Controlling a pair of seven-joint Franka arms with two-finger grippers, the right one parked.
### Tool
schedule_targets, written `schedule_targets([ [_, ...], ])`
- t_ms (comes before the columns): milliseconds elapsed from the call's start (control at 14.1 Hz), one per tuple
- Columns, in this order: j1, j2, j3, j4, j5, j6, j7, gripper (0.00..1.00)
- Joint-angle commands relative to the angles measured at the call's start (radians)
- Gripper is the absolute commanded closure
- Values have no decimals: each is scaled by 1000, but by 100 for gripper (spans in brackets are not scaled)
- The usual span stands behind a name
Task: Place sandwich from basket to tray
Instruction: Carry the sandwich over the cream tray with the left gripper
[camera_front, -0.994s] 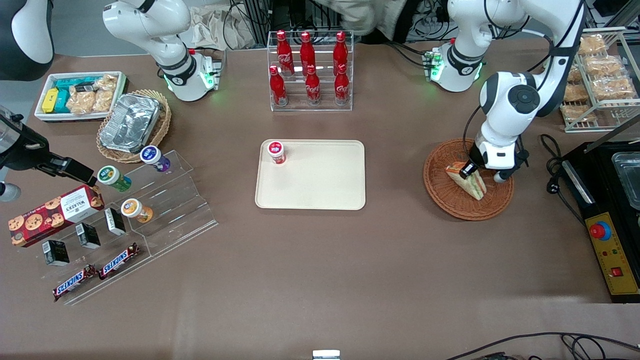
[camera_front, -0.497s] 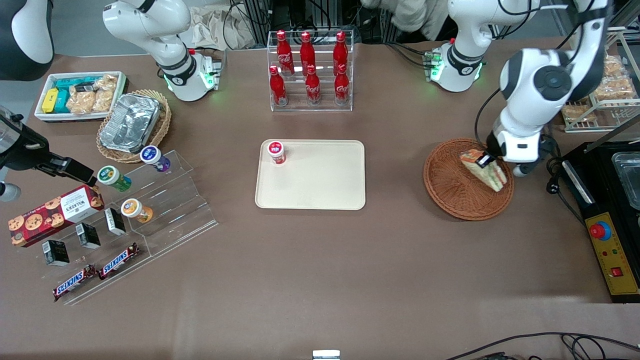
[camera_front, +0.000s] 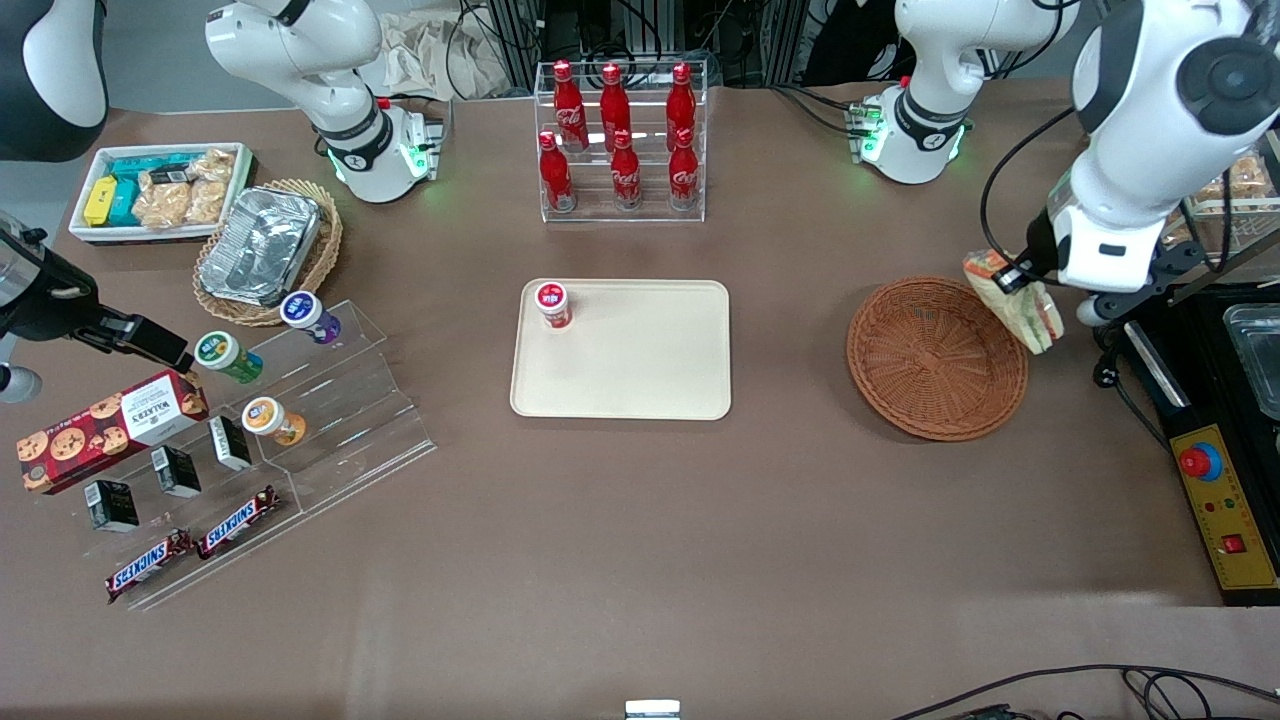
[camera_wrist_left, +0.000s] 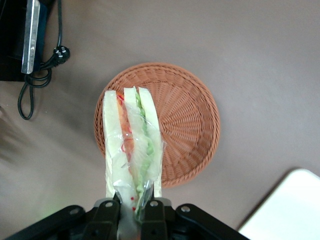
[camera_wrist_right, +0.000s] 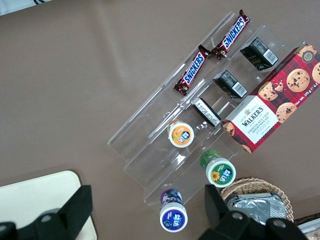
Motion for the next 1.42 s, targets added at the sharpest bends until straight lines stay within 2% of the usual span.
schedule_targets([
  [0,-7,7,-35,64,-51,-66,95,100],
  [142,-7,14,-109,75,-77,-65,88,100],
  [568,-21,77,-295,66,-76,41,10,100],
  [994,-171,207,-299,57,-66,205,-93,100],
  [1348,-279,374,-299,55,-24,415,-144,100],
])
